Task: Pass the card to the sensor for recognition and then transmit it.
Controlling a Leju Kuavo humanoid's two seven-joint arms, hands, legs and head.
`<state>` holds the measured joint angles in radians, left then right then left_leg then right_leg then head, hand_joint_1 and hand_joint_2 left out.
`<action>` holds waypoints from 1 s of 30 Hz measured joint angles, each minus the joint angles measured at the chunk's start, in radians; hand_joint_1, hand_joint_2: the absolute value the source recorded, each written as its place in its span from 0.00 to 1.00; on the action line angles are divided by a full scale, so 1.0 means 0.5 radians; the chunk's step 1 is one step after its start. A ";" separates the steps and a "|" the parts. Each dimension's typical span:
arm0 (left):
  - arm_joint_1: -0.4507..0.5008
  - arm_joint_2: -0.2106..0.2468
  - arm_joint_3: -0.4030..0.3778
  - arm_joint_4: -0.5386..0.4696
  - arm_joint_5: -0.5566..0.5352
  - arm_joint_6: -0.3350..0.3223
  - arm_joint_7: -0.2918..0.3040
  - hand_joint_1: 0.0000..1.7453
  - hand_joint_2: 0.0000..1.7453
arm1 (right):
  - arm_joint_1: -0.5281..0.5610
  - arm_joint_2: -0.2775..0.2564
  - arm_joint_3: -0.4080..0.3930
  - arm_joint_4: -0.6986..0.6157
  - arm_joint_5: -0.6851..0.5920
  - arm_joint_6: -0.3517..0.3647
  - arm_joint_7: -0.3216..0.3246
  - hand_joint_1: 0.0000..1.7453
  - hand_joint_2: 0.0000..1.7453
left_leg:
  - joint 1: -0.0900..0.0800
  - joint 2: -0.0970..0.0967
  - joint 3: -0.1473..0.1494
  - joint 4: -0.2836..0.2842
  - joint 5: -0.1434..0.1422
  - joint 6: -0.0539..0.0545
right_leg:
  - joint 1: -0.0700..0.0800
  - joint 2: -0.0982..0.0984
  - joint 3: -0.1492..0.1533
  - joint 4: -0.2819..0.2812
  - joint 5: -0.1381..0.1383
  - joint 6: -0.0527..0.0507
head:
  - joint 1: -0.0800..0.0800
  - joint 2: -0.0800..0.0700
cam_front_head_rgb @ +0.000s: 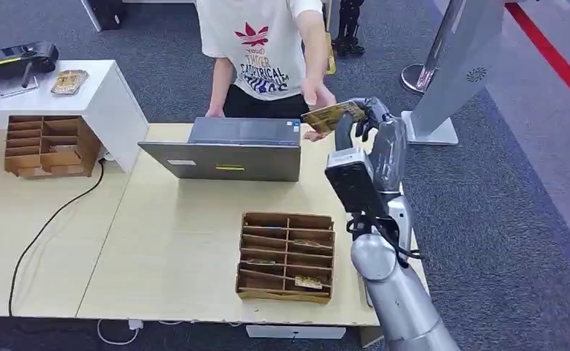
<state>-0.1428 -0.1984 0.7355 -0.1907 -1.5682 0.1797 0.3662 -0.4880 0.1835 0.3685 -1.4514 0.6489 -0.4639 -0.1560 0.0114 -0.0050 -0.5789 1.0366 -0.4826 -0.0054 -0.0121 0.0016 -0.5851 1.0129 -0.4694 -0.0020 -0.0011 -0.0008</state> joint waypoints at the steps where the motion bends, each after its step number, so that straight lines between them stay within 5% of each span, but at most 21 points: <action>1: -0.002 0.001 -0.018 0.000 0.000 -0.003 0.002 0.00 0.00 | -0.036 0.005 0.001 0.043 0.017 -0.011 0.005 1.00 1.00 | 0.000 0.000 0.000 0.000 0.000 0.000 | 0.000 0.000 0.000 0.000 0.000 0.000 | 0.000 0.000; 11: -0.028 -0.001 -0.142 0.000 0.000 -0.033 0.024 0.00 0.00 | -0.262 0.026 0.016 0.371 0.211 -0.063 0.072 1.00 1.00 | 0.000 0.000 0.000 0.000 0.000 0.000 | 0.000 0.000 -0.001 0.000 0.000 0.000 | 0.000 0.000; 28: -0.032 -0.001 -0.209 0.000 0.000 -0.049 0.027 0.00 0.00 | -0.299 0.031 0.030 0.553 0.396 -0.080 0.103 1.00 1.00 | 0.000 0.000 -0.003 0.000 0.000 0.000 | 0.000 0.000 -0.003 0.000 0.000 0.000 | 0.001 0.000; 29: -0.034 -0.001 -0.214 0.000 0.000 -0.051 0.027 0.00 0.00 | -0.303 0.031 0.037 0.578 0.433 -0.080 0.103 0.57 1.00 | 0.000 0.000 -0.003 0.000 0.000 0.000 | 0.000 0.000 -0.003 0.000 0.000 0.000 | 0.000 0.000; 30: -0.035 -0.001 -0.218 0.000 0.001 -0.054 0.027 0.00 0.00 | -0.303 0.031 0.044 0.602 0.465 -0.080 0.104 0.00 1.00 | 0.000 0.000 -0.003 0.000 0.000 0.000 | 0.000 0.000 -0.003 0.000 0.000 0.000 | 0.000 0.000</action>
<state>-0.1604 -0.1987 0.6264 -0.1907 -1.5679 0.1526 0.3796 -0.6395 0.1991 0.3906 -1.1505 0.8817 -0.5039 -0.1041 0.0114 -0.0050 -0.5802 1.0365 -0.4828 -0.0055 -0.0121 0.0017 -0.5867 1.0128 -0.4696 -0.0020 -0.0011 -0.0008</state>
